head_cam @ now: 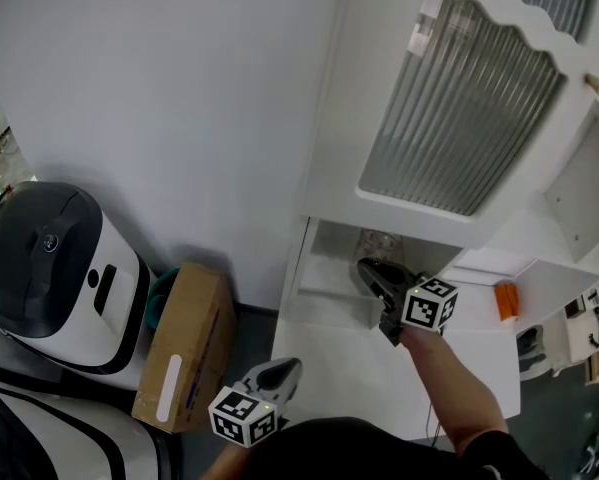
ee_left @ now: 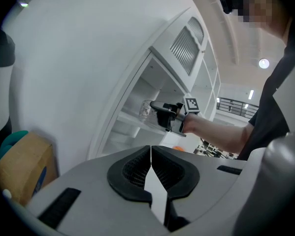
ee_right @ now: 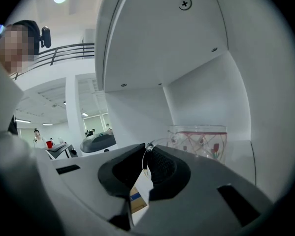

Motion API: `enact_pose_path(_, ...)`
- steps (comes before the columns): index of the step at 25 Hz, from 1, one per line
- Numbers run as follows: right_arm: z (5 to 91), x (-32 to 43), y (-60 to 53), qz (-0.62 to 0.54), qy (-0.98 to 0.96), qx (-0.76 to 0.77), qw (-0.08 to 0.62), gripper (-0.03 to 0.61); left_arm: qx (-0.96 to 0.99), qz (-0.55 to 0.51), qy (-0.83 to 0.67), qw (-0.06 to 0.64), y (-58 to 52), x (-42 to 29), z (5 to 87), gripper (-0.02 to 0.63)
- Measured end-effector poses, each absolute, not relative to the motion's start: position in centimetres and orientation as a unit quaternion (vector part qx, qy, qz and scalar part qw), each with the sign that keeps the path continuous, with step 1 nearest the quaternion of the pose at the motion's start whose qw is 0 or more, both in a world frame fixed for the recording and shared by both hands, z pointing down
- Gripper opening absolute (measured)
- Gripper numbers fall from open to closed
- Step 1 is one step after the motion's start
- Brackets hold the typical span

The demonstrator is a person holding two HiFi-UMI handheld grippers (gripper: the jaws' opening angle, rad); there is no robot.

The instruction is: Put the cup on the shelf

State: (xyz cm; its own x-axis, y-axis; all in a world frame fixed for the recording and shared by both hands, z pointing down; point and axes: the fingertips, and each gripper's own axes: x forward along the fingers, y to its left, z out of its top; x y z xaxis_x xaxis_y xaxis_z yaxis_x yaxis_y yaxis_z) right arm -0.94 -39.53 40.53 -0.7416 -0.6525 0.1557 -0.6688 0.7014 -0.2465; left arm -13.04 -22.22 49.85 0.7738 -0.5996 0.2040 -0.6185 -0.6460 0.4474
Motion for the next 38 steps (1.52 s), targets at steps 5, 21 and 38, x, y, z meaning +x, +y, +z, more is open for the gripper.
enact_pose_path(5,40.6,-1.0,-40.8,0.148,-0.919,0.365,0.024,0.023,0.906,0.023,-0.339,0.254,-22.4,-13.3,49.9,0.018)
enact_pose_path(21,42.6,0.8,-42.1,0.218,-0.881,0.411,0.082,0.025,0.907,0.019,-0.335,0.253,-21.5,-13.2,49.7,0.018)
enact_pose_path(38,44.6,3.7,-38.8,0.246,-0.846,0.46,0.109,0.133,0.908,0.026,-0.331,0.254,-21.2,-14.6,49.7,0.018)
